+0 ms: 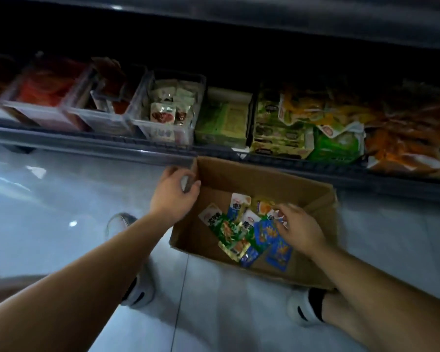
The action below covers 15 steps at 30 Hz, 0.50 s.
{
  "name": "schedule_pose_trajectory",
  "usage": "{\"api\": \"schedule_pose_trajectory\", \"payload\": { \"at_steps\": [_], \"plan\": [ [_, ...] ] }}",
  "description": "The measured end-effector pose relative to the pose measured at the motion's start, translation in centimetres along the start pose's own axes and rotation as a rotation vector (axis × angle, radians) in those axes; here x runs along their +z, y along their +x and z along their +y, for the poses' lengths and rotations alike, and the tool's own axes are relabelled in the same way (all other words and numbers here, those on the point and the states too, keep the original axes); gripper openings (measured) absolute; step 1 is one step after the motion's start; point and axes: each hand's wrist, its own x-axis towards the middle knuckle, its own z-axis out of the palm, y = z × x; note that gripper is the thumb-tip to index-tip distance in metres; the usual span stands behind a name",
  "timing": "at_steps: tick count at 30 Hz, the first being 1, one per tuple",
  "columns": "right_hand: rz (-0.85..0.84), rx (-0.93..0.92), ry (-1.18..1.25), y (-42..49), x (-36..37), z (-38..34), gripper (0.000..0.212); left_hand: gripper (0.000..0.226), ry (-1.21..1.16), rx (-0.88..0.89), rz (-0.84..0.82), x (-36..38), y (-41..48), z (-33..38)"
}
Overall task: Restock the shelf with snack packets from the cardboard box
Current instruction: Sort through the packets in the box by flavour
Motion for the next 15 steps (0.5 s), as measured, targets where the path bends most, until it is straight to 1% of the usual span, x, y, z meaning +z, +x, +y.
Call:
{"api": "schedule_pose_trajectory", "payload": {
  "at_steps": [2,6,11,15],
  "plan": [
    [-0.067,0.082,0.066,0.1,2.1,1.7,0.042,0.022,-0.014,-0.042,-0.031,1.1,-0.1,-0.9],
    [-0.143,0.195,0.097,1.1,5.1,4.1,0.052,0.027,-0.067,-0.023,-0.064,2.8,-0.3,-2.3],
    [-0.133,0.221,0.046,2.7,7.5,5.1,0.058,0.028,-0.124,-0.002,-0.021,3.8,-0.4,-3.1],
    [-0.115,0.283,-0.061,3.4,8.6,5.4,0.077,0.029,-0.117,0.007,0.001,4.1,-0.4,-3.5]
  ]
}}
